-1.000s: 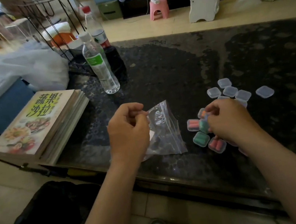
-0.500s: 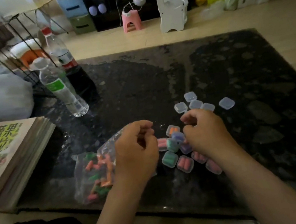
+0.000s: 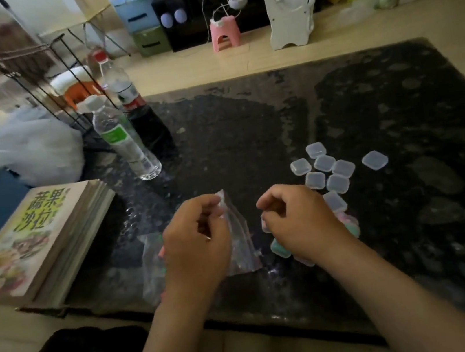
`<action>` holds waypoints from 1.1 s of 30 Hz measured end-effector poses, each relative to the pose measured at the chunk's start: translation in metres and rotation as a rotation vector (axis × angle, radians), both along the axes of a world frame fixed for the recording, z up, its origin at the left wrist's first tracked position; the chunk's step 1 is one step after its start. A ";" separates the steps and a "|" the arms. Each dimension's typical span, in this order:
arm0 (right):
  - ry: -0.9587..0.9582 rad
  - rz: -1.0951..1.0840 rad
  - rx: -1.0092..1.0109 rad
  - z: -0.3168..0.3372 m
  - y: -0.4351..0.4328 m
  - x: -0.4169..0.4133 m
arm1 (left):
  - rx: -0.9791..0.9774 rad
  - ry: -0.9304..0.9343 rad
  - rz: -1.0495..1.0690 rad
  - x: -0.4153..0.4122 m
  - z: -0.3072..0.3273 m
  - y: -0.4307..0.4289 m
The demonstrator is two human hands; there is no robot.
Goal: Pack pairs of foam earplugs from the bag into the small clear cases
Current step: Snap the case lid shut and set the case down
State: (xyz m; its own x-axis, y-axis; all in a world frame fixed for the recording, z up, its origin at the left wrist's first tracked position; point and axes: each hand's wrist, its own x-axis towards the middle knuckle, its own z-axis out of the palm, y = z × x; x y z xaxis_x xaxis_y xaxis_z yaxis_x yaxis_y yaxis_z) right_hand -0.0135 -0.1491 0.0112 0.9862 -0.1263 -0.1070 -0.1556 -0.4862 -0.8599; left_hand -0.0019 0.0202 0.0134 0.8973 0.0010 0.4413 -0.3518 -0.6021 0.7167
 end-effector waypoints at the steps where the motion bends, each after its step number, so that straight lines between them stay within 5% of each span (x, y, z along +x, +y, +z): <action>1: 0.004 0.014 0.016 0.000 0.007 0.001 | -0.001 0.032 0.048 0.000 0.001 0.013; 6: 0.099 0.074 0.093 -0.017 0.037 0.009 | 0.044 0.185 0.256 -0.001 -0.010 0.085; 11: 0.317 0.021 0.389 -0.020 0.059 0.017 | 0.102 0.401 0.387 -0.007 -0.023 0.141; 18: 0.548 0.144 0.502 -0.020 0.073 0.022 | -0.110 0.746 0.256 -0.006 -0.018 0.143; 24: 0.519 0.248 0.342 -0.016 0.085 0.009 | -0.177 0.861 0.105 -0.011 -0.016 0.130; 33: 0.315 0.189 0.382 0.030 0.088 -0.041 | -0.691 0.959 -0.028 -0.041 0.015 0.120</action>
State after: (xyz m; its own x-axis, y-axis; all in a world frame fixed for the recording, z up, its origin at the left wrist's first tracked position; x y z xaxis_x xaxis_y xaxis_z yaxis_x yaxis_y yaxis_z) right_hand -0.0542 -0.0609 0.0417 0.9004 0.1567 -0.4057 -0.3753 -0.1917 -0.9069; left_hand -0.0432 0.1399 0.0287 0.8651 -0.0502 -0.4991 0.5004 0.0159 0.8657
